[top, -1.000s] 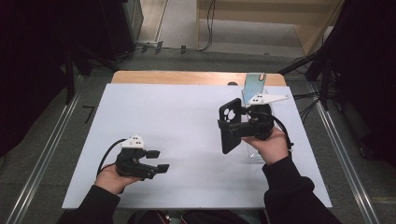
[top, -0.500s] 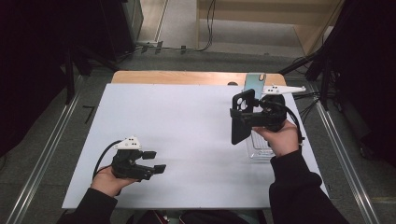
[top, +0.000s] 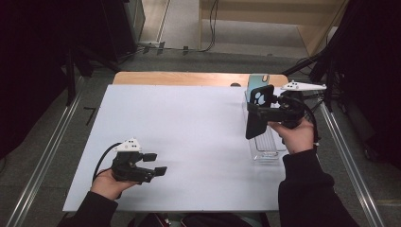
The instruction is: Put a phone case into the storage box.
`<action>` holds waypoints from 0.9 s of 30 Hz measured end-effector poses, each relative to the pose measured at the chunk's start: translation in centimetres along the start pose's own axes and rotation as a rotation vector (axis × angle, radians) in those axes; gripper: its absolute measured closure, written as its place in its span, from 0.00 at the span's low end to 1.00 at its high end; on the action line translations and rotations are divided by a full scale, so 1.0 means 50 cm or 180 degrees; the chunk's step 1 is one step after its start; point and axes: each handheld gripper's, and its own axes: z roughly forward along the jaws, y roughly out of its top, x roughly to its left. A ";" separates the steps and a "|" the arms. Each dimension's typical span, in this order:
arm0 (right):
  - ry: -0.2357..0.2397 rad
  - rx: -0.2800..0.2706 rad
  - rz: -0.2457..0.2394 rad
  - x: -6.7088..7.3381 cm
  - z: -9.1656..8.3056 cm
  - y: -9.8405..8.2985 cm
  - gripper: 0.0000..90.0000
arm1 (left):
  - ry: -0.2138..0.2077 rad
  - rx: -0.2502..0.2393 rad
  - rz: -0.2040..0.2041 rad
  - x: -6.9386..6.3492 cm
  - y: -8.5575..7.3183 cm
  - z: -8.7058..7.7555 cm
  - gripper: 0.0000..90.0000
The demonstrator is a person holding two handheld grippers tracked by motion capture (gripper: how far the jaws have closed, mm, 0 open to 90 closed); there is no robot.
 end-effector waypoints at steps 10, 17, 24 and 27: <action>-0.0295 -0.0061 0.0110 -0.038 -0.006 -0.001 0.15 | 0.0023 -0.0009 -0.0008 0.000 0.002 0.000 0.33; -0.0457 -0.0086 0.0224 -0.077 0.007 0.001 0.15 | 0.0007 -0.0019 0.0015 -0.002 0.002 0.002 0.33; -0.0604 -0.0071 0.0257 -0.104 0.040 0.012 0.15 | 0.0020 -0.0065 -0.0021 0.001 0.003 -0.001 0.33; -0.0676 -0.0035 0.0297 -0.115 0.060 0.009 0.15 | 0.0014 -0.0075 -0.0009 0.000 0.003 -0.001 0.33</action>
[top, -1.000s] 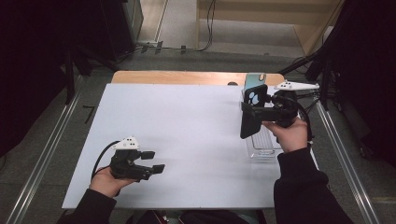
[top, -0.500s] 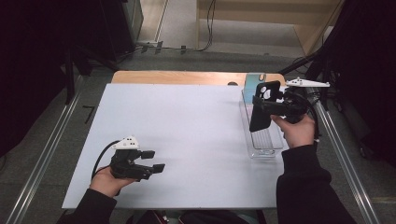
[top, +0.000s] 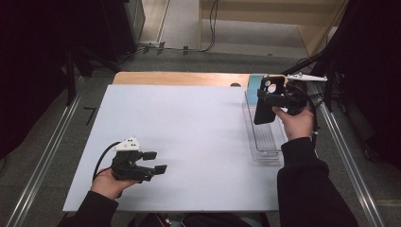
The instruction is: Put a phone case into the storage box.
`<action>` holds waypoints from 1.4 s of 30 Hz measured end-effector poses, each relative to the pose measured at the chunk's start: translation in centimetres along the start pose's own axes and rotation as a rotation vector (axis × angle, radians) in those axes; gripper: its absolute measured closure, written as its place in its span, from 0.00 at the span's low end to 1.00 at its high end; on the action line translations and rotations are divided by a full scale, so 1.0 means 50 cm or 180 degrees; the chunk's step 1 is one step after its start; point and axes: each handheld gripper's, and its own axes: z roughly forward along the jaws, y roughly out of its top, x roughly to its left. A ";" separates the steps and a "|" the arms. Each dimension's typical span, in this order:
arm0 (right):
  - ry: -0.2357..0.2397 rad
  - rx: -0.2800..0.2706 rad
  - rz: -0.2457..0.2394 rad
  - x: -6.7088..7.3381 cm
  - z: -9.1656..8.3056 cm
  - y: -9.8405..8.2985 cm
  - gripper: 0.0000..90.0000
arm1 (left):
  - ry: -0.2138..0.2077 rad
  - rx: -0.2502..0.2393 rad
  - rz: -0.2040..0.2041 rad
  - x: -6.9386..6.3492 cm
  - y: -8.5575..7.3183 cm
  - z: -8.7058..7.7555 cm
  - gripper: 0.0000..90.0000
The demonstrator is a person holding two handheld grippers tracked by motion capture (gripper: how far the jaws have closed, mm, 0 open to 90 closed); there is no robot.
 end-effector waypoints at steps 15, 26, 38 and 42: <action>-0.0263 -0.0087 0.0135 -0.038 0.070 0.011 0.14 | -0.0028 0.0000 0.0009 -0.002 0.001 0.001 0.33; -0.0419 0.0020 0.0154 -0.050 0.125 0.000 0.14 | -0.0035 -0.0004 -0.0005 -0.002 0.001 0.002 0.33; -0.0522 0.0091 0.0182 -0.045 0.176 -0.001 0.14 | -0.0056 -0.0008 0.0004 -0.002 0.001 0.003 0.33; -0.0576 0.0144 0.0110 -0.043 0.185 0.004 0.14 | -0.0061 -0.0002 0.0004 -0.002 0.002 0.003 0.33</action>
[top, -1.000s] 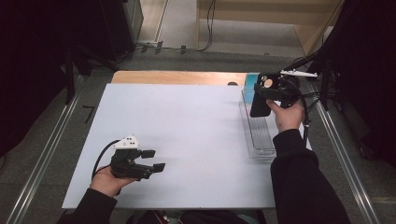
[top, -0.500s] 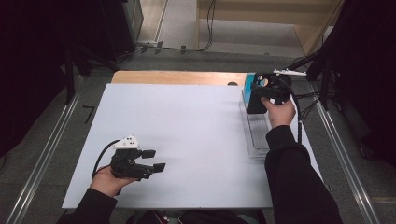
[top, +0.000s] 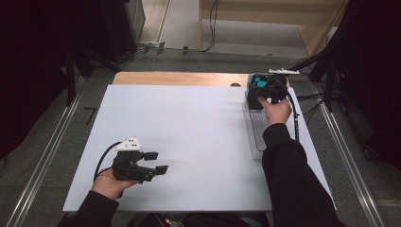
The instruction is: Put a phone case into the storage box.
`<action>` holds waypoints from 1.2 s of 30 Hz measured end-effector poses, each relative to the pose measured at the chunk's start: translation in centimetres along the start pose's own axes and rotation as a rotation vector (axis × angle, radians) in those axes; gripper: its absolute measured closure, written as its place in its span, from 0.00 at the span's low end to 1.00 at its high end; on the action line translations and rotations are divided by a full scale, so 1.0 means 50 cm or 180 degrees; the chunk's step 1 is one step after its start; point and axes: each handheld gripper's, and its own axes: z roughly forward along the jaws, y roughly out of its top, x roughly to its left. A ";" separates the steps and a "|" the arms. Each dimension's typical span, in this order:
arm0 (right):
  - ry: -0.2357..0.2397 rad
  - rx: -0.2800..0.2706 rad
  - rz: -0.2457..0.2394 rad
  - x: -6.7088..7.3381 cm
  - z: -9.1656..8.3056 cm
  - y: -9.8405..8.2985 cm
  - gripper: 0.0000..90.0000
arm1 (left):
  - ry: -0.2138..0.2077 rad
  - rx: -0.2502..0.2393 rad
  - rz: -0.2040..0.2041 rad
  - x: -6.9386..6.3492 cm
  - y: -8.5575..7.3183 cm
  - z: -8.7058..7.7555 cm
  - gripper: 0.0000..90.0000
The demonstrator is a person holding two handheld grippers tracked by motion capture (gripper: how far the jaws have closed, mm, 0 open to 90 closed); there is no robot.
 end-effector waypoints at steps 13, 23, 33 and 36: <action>-0.0033 0.0006 0.0041 0.001 0.014 -0.001 0.10 | -0.0001 0.0002 0.0007 -0.001 0.002 0.001 0.33; -0.0013 0.0033 0.0055 -0.003 0.013 -0.001 0.09 | -0.0006 -0.0011 0.0007 -0.001 0.003 0.004 0.33; 0.0080 0.0139 0.0143 -0.005 0.008 -0.002 0.02 | -0.0010 -0.0019 -0.0017 0.002 0.003 0.002 0.33; 0.0115 0.0156 0.0118 -0.005 -0.001 -0.001 0.02 | -0.0012 -0.0024 -0.0012 0.001 0.003 0.002 0.33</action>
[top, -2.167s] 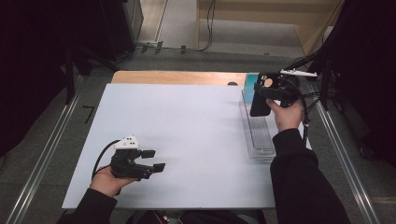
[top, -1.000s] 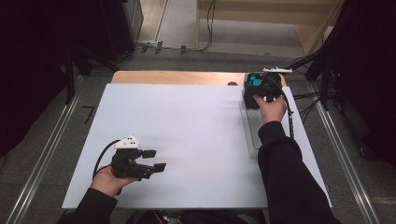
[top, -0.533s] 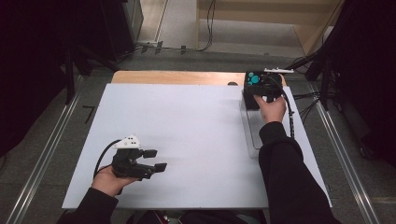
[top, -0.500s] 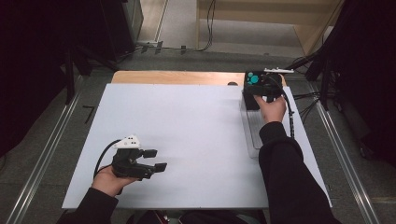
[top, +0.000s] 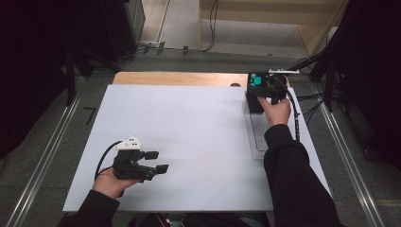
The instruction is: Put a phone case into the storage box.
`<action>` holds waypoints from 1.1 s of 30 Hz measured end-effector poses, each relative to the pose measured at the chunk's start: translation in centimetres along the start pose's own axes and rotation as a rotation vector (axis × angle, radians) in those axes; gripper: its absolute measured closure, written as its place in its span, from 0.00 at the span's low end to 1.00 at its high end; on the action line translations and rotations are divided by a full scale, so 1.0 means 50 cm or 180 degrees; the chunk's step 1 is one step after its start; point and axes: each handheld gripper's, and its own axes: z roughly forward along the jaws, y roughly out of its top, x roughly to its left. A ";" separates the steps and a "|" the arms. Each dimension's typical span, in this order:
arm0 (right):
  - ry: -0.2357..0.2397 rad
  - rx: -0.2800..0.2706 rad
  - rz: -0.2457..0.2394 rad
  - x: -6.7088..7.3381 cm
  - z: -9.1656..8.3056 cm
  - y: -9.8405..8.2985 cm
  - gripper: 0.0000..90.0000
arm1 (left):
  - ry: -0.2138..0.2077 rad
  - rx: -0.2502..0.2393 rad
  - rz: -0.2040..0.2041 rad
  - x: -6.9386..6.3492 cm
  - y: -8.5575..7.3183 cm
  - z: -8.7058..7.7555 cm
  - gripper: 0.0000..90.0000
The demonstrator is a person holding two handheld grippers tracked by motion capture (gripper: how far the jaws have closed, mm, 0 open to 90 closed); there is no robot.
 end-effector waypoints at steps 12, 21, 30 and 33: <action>0.0216 0.0073 -0.0062 0.014 -0.048 -0.012 0.02 | -0.0002 0.0001 -0.0002 0.000 0.004 0.002 0.33; 0.0531 0.0185 -0.0171 0.044 -0.085 -0.036 0.04 | -0.0009 0.0001 -0.0023 0.005 0.008 0.002 0.33; 0.0901 0.0253 -0.0314 0.080 -0.122 -0.069 0.05 | -0.0016 0.0023 -0.0022 0.006 0.012 0.002 0.33; 0.1066 0.0252 -0.0343 0.094 -0.138 -0.082 0.05 | -0.0025 0.0021 -0.0022 0.007 0.010 0.000 0.33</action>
